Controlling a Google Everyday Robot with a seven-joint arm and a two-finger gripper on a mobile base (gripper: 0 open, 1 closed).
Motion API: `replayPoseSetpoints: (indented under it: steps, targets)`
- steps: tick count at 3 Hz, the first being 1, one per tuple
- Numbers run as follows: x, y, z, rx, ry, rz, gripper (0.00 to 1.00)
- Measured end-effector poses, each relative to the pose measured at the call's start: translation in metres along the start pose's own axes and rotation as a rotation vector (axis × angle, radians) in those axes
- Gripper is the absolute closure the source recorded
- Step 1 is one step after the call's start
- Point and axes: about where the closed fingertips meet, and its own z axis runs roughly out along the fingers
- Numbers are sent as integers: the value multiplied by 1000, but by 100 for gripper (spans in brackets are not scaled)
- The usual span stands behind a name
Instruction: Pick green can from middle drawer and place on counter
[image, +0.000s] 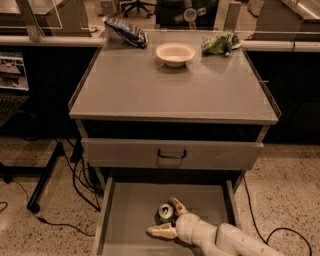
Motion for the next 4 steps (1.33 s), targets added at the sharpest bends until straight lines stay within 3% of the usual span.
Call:
replayPoseSetpoints:
  steps: [3,4]
  targets:
    - [0,0,0,0,0,0,88]
    - [0,0,0,0,0,0,100]
